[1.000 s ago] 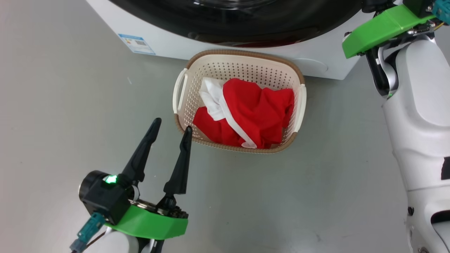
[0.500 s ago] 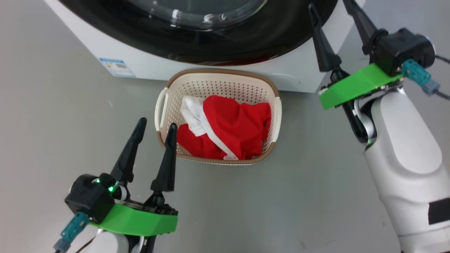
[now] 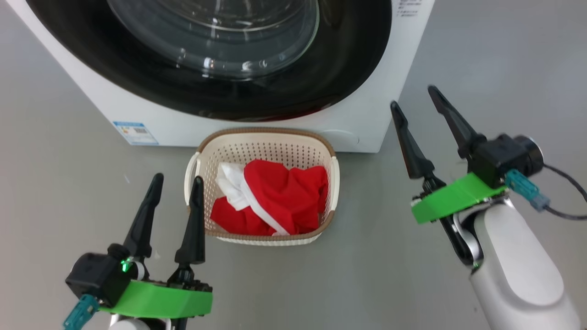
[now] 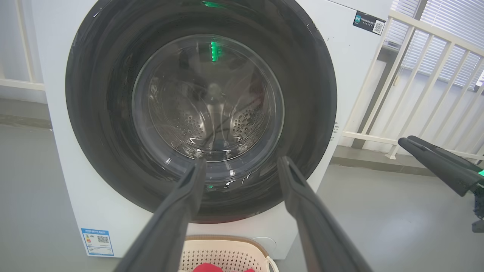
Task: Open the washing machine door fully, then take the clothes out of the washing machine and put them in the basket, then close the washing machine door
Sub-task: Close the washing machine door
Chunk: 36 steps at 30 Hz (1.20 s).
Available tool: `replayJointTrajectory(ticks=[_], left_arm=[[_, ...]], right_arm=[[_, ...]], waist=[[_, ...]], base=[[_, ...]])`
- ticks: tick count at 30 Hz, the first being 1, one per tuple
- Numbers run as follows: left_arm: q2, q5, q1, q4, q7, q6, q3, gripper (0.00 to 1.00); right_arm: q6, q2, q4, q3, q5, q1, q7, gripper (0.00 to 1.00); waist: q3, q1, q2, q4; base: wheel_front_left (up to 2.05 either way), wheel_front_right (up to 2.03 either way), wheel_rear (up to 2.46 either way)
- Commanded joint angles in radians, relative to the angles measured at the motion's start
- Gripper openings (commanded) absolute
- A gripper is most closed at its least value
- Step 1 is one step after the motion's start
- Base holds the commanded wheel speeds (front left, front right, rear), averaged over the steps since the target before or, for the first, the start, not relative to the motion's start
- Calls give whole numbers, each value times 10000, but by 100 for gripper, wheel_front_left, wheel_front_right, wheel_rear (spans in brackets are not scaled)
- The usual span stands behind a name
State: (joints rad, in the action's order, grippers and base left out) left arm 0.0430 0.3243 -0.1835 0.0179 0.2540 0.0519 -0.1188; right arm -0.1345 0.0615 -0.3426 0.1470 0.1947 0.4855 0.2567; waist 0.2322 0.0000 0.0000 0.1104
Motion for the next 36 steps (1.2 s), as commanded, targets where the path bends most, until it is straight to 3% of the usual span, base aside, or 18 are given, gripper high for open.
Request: replayJointTrajectory(ticks=[1, 18, 36], left_arm=[[89, -93, 91, -167, 78, -96, 421, 100], [104, -814, 1024, 36, 78, -179, 865, 100], [198, -1163, 1654, 200, 78, -330, 1354, 100]], right_arm=[[38, -112, 420, 66, -64, -278, 51, 100], [38, -112, 1699, -759, -211, -2732, 51, 100], [38, -112, 2233, -1244, -103, -4065, 51, 100]], waist=[[-435, 0, 0, -239], [-1518, 0, 0, -789], [-2159, 0, 0, -1245]], base=[[0, 0, 0], [0, 0, 0], [0, 0, 0]])
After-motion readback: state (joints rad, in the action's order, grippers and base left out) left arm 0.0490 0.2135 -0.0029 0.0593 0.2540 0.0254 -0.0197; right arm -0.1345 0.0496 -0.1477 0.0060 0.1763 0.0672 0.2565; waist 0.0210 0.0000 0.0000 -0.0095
